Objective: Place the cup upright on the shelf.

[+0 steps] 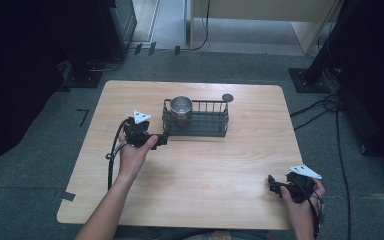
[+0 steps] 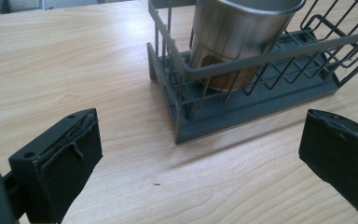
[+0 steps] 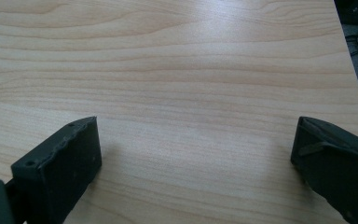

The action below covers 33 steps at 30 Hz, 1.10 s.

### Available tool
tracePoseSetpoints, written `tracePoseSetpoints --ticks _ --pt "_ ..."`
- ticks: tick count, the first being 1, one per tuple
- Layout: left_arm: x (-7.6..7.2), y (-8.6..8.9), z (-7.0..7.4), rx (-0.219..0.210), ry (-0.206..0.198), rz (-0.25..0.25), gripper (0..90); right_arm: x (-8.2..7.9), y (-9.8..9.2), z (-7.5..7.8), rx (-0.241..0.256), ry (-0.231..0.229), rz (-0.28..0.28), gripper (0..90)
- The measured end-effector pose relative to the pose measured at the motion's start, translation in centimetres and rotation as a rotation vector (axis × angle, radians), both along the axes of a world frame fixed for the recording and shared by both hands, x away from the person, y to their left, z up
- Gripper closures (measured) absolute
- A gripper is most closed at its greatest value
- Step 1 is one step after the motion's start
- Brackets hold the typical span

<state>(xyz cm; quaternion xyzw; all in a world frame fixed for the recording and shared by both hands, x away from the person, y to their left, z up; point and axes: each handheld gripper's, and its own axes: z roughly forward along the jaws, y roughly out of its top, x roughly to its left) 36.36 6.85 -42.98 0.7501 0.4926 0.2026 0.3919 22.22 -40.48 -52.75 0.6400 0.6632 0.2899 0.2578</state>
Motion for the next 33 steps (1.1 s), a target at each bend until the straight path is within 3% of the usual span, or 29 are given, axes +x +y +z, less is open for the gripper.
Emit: tracePoseSetpoints --ticks 21,33 --pt "-4.2 5.8 -4.1 0.01 0.035 0.086 0.0 0.0 0.0 0.0 0.0 0.0 0.0 1.1" --pt "-6.2 9.7 -6.4 0.031 0.068 0.181 0.0 0.0 0.0 0.0 0.0 0.0 0.0 1.1"
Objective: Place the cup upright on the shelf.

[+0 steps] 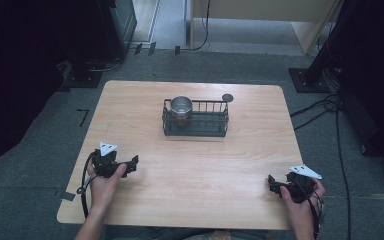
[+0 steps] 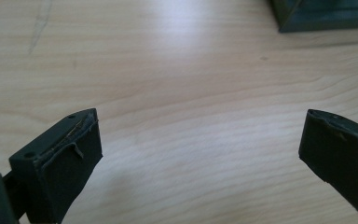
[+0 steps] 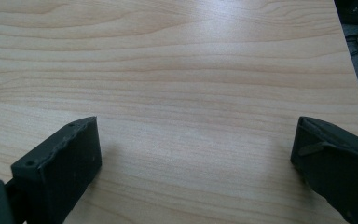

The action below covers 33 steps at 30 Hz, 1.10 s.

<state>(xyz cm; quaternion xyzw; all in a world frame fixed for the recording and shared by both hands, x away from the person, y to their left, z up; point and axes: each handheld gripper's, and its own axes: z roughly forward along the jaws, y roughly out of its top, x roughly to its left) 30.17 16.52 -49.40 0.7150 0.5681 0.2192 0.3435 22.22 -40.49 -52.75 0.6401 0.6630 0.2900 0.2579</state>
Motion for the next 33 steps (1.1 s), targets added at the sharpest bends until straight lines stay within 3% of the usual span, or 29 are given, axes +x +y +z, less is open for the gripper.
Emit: tracePoseSetpoints --ticks 4,10,12,15,22,25,33 --pt "-0.6 1.4 -1.0 0.006 0.031 0.031 0.0 0.0 0.0 0.0 -0.002 0.0 0.002 1.1" --pt "-1.7 3.5 -1.4 0.064 0.027 0.069 0.0 0.0 0.0 0.0 -0.002 0.0 0.002 1.1" --pt "-2.1 4.3 -1.5 0.045 0.022 0.078 0.0 0.0 0.0 0.0 -0.002 0.0 0.002 1.1" --pt "-3.0 5.3 -1.9 0.052 0.017 0.095 0.0 0.0 0.0 0.0 -0.002 0.001 0.002 1.1" --pt "-4.2 6.7 -2.2 0.08 0.033 0.104 0.0 0.0 0.0 0.0 -0.001 0.001 0.001 1.1" --pt "-3.9 6.6 -2.4 0.106 0.066 0.101 0.0 0.0 0.0 0.0 -0.002 0.001 0.001 1.1" --pt "-3.5 6.9 -2.4 0.107 0.06 0.056 0.0 0.0 0.0 0.0 -0.002 0.002 0.001 1.1"
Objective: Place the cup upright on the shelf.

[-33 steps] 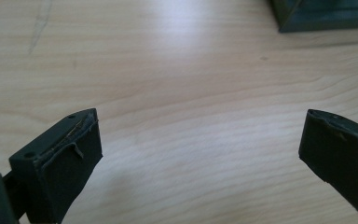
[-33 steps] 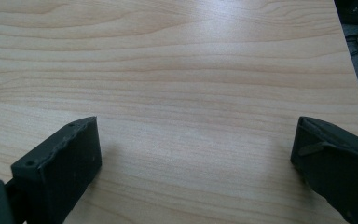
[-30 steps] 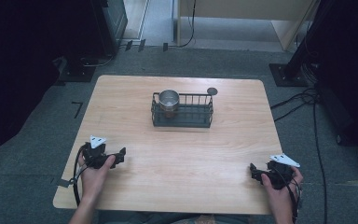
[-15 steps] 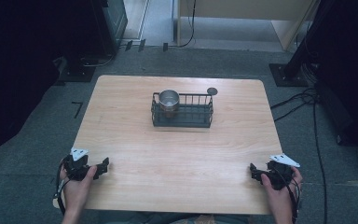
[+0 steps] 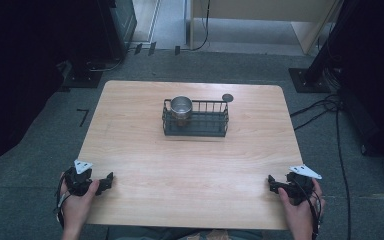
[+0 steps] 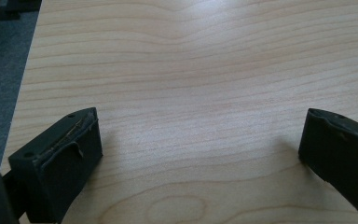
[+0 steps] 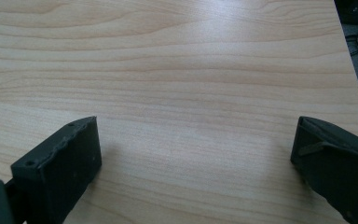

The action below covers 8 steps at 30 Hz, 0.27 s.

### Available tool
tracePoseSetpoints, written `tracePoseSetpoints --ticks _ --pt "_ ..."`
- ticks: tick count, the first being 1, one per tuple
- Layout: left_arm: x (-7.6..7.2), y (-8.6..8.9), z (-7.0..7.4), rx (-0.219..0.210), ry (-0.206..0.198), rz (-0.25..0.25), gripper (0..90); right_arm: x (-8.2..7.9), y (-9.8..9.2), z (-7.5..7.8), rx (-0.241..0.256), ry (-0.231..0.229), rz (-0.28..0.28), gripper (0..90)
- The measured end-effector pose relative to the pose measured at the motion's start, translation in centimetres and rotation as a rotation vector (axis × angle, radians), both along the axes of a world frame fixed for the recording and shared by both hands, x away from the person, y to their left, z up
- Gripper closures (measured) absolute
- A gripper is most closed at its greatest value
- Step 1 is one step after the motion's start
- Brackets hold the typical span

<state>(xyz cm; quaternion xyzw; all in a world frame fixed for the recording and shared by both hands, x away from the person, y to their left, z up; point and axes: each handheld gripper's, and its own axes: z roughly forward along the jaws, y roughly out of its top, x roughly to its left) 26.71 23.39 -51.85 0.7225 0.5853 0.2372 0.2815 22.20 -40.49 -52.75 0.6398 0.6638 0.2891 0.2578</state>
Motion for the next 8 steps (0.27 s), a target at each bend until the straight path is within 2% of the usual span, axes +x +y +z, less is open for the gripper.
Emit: tracePoseSetpoints --ticks 8 --pt "0.04 -0.12 0.01 0.001 0.0 0.014 0.0 0.07 -0.06 -0.03 -0.002 0.003 -0.011 0.0"
